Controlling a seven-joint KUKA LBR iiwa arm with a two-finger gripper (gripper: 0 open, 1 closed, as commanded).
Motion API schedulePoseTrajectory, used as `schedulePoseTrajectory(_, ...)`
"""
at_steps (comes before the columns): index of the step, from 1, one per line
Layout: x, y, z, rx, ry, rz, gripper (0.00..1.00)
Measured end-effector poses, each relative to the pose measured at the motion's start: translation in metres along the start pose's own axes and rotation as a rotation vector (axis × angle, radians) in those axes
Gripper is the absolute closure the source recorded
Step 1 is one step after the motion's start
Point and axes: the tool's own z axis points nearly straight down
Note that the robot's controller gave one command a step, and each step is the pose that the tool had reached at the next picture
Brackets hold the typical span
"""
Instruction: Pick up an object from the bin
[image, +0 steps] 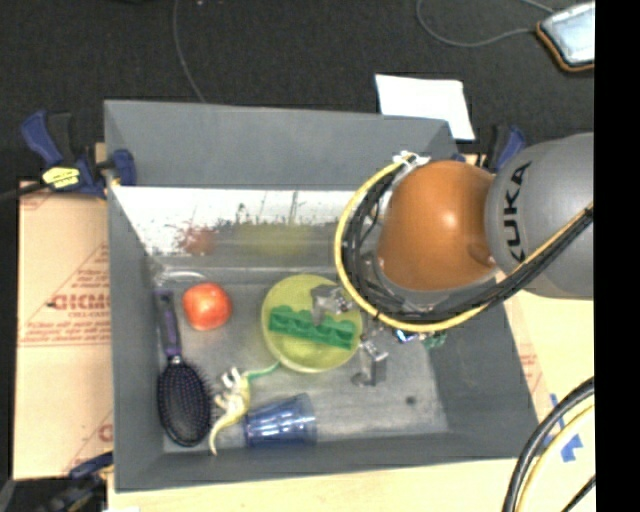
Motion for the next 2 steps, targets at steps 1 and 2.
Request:
schedulePoseTrajectory(1,0.039,0.01,0.011,-0.015,0.032,-0.21,0.0)
schedulePoseTrajectory(2,0.008,-0.004,0.011,0.001,-0.001,0.012,0.0)
